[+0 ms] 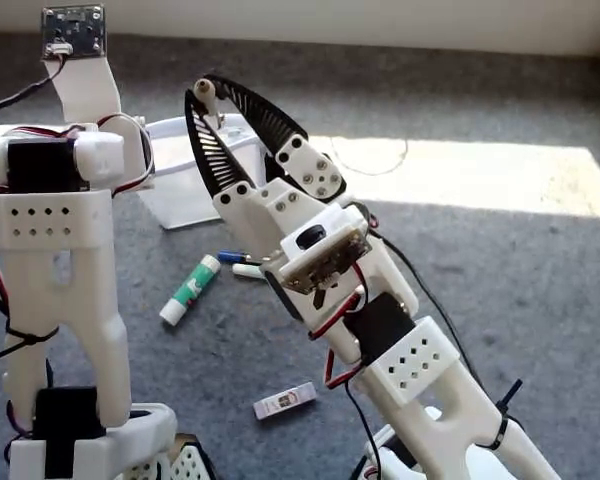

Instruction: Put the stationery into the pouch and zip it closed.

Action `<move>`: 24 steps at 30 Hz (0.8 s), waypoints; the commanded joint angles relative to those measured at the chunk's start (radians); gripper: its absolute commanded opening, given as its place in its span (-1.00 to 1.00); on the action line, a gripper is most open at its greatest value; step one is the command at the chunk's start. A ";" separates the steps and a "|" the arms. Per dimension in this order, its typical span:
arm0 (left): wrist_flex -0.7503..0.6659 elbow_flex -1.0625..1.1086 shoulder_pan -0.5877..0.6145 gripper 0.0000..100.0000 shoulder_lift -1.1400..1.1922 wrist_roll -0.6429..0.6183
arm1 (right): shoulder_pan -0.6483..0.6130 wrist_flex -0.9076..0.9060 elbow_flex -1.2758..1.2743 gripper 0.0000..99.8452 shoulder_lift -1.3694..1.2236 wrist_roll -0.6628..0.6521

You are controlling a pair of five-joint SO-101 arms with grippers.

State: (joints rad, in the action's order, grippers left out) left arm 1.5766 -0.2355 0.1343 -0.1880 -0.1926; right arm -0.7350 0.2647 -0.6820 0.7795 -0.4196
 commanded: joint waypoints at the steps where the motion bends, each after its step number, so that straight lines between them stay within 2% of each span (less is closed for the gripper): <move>1: -0.017 0.005 -0.008 -0.98 0.010 0.000 | 0.001 0.018 0.005 -0.99 -0.028 0.021; 6: -0.023 0.007 -0.008 -0.98 0.010 0.000 | 0.007 0.018 0.013 -0.99 -0.153 0.117; 24: -0.021 0.015 -0.005 -0.98 0.012 0.000 | 0.010 -0.008 0.012 -0.99 -0.179 0.120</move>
State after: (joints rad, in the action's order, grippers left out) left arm 1.5704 -0.2355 0.1343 -0.1880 -0.1926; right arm -0.7350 0.2647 -0.6820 0.5877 -0.3122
